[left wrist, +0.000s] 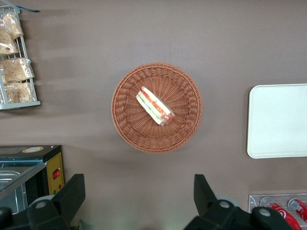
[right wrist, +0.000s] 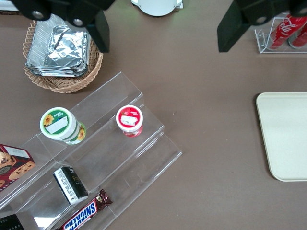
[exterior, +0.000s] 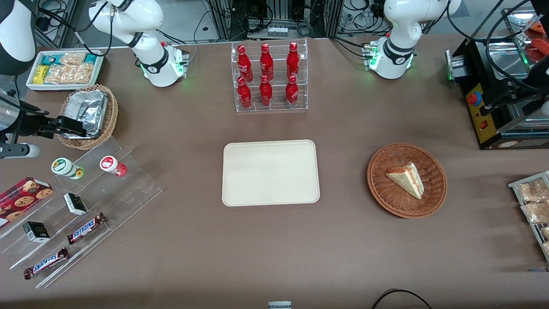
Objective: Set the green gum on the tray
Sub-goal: 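Move the right gripper toward the acrylic rack above the green gum canister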
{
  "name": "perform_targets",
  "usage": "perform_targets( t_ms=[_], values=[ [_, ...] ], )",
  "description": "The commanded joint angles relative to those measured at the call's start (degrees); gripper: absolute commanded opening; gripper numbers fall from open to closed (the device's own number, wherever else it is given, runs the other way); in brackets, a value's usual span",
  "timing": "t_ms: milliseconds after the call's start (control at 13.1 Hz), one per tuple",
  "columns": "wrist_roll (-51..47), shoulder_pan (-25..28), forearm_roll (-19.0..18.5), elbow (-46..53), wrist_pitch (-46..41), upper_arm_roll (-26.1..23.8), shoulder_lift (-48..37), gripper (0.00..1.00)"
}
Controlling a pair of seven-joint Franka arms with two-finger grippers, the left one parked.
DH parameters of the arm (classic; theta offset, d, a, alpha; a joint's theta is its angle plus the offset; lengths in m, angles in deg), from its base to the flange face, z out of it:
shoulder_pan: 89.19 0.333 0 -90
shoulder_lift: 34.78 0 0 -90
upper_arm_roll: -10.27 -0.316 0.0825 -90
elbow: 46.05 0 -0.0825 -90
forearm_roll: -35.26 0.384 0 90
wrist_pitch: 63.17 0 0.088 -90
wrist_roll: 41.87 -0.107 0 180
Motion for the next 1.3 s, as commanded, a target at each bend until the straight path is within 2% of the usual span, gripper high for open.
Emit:
perform_targets(
  t_ms=[0,306,535,841,1070,1223],
  values=[
    [-0.44,0.83,-0.36,1.61,0.44,0.33,0.69,1.0],
    [-0.18,1.01,-0.19,0.03,1.94,0.33,0.6,1.0],
    [1.22,0.75,-0.19,-5.14,6.14,0.51,-1.41,1.0],
    [10.53,0.05,-0.54,-14.11,13.53,1.21,-5.55,1.0],
    [18.6,-3.29,-0.63,-16.76,16.7,1.21,-5.73,1.0],
    [27.46,-6.01,-0.63,-18.51,18.81,1.21,-5.64,1.0]
  ],
)
